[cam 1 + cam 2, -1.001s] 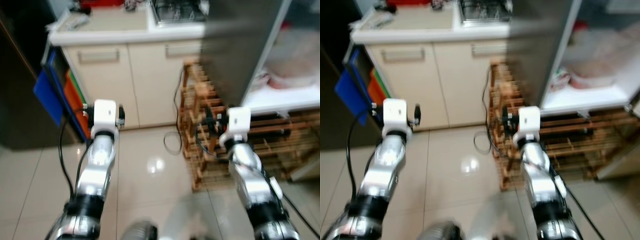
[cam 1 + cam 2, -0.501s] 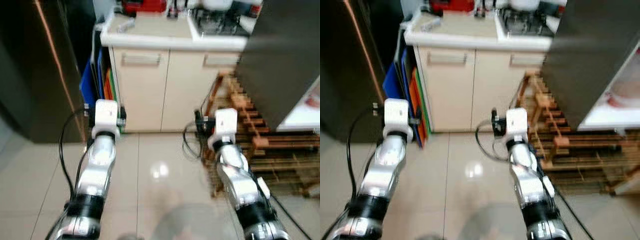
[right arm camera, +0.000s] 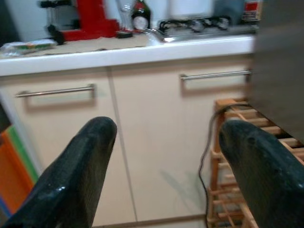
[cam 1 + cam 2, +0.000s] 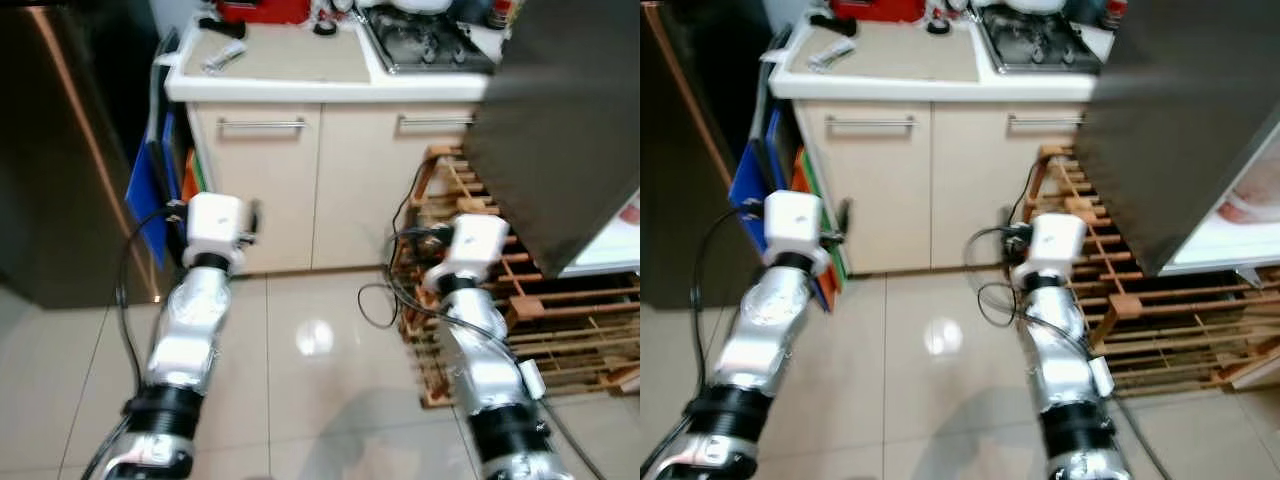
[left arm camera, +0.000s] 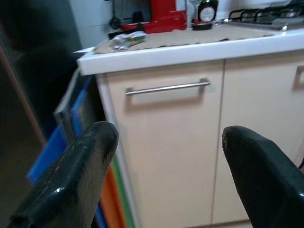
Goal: Restocking fridge
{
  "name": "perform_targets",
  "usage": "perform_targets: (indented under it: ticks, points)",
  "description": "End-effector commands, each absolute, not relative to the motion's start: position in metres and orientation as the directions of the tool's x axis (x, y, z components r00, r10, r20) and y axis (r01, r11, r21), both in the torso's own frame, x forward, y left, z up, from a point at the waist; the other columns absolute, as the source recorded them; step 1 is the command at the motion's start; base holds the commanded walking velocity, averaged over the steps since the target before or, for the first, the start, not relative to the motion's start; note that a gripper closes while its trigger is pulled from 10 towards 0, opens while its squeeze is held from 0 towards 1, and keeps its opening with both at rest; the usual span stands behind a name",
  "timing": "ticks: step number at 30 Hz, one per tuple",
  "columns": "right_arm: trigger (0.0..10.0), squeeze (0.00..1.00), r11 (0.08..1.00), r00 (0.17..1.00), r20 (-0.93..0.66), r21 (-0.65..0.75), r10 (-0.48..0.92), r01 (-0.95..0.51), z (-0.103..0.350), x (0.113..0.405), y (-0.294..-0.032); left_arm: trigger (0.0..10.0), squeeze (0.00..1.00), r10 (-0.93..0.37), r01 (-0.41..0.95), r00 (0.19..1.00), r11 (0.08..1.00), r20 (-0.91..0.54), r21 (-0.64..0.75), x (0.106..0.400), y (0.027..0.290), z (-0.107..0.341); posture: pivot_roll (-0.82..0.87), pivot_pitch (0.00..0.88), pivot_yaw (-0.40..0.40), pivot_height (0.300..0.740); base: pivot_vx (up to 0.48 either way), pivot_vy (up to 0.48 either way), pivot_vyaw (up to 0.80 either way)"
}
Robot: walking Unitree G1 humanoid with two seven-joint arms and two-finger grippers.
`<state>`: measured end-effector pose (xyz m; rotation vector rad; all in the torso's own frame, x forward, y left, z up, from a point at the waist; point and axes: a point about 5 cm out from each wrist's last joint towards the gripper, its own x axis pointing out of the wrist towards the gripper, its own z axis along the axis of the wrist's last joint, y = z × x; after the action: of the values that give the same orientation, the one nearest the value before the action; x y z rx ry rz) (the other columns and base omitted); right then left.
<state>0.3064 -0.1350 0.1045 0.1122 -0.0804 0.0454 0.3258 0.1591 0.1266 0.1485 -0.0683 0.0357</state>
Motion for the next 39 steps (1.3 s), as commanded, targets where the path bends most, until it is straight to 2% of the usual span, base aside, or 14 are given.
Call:
perform_targets:
  ticks: [1, 10, 21, 26, 34, 39]
  points:
    - [10.0, 0.0, 0.99, 0.997, 0.071, 0.141, 0.007, -0.017, 0.107, 0.303, -0.149, 10.0, 0.0, 0.001, -0.007, 0.999, 0.993, 0.054, 0.115, 0.326, 0.15, 0.125, 0.12, 0.017, -0.01, 0.74, 0.465, 0.0, 0.0]
    - [10.0, 0.0, 0.992, 0.998, 0.049, 0.115, 0.039, -0.044, 0.107, 0.296, -0.151, 10.0, 0.0, -0.05, 0.045, 0.998, 0.992, 0.039, 0.117, 0.32, 0.147, 0.121, 0.12, 0.023, -0.016, 0.74, 0.465, 0.0, 0.0]
    - [10.0, 0.0, 0.995, 0.998, 0.025, 0.078, 0.059, -0.06, 0.102, 0.293, -0.15, 10.0, 0.0, -0.005, 0.0, 0.999, 0.994, 0.039, 0.112, 0.316, 0.152, 0.121, 0.13, 0.031, -0.018, 0.74, 0.462, 0.0, 0.0]
    - [10.0, 0.0, 0.996, 0.998, 0.023, 0.066, 0.053, -0.055, 0.102, 0.295, -0.15, 10.0, 0.0, -0.008, 0.004, 0.999, 0.992, 0.034, 0.127, 0.315, 0.152, 0.121, 0.13, 0.036, -0.019, 0.74, 0.46, 0.0, 0.75]
    - [10.0, 0.0, 0.997, 0.997, 0.038, 0.031, 0.067, -0.068, 0.104, 0.298, -0.148, 10.0, 0.0, -0.009, 0.002, 0.999, 0.989, 0.044, 0.148, 0.318, 0.152, 0.124, 0.13, 0.035, -0.014, 0.74, 0.472, 0.0, 0.0]
    - [10.0, 0.0, 0.996, 0.995, 0.049, 0.002, 0.084, -0.084, 0.106, 0.3, -0.145, 10.0, 0.0, -0.008, -0.001, 0.998, 0.989, 0.06, 0.149, 0.317, 0.151, 0.127, 0.13, 0.032, -0.015, 0.74, 0.472, 0.0, 0.8]
